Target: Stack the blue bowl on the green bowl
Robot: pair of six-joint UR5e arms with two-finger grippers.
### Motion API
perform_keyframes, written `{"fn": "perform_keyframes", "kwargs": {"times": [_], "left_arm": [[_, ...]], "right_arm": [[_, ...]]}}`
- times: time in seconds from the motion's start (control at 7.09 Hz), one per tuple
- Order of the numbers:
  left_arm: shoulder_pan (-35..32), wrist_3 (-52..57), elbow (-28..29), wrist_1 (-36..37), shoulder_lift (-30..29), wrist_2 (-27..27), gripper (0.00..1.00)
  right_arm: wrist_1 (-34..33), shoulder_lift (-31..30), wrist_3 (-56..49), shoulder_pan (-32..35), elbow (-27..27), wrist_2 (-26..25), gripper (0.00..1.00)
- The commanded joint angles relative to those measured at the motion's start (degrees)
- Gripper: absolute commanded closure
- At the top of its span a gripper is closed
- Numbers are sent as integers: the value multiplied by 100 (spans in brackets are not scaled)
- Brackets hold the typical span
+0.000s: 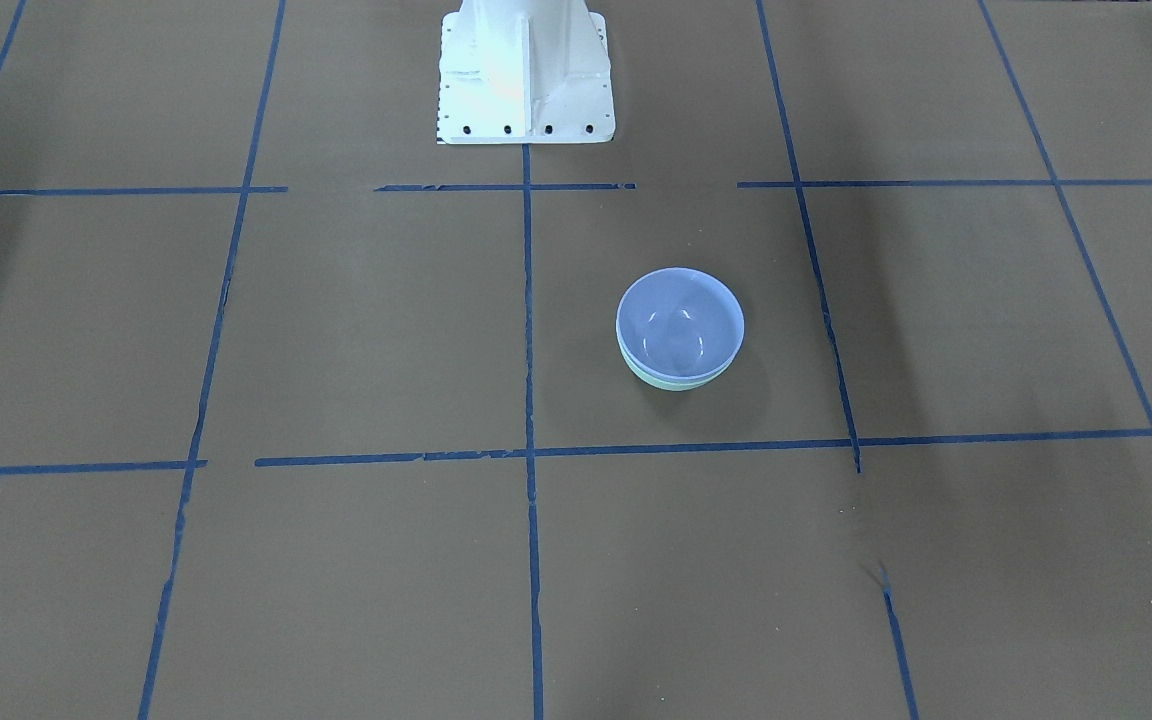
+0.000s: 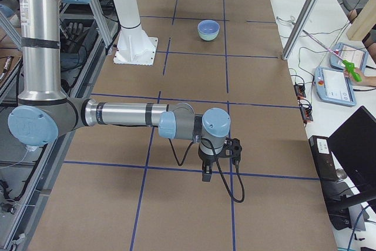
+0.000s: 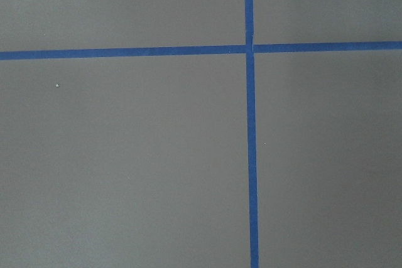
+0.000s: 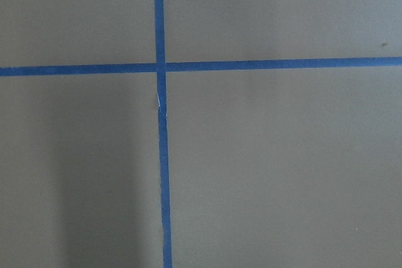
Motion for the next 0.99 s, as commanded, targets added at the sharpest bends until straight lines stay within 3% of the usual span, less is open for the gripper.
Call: {"fn": "perform_keyframes", "kwargs": {"times": [0.0, 0.85], "left_arm": [[0, 0, 10, 0, -14, -1, 0], [0, 0, 36, -53, -31, -10, 0]], "right_arm": [[0, 0, 0, 8, 0, 0, 0], [0, 0, 0, 0, 0, 0, 0]]}}
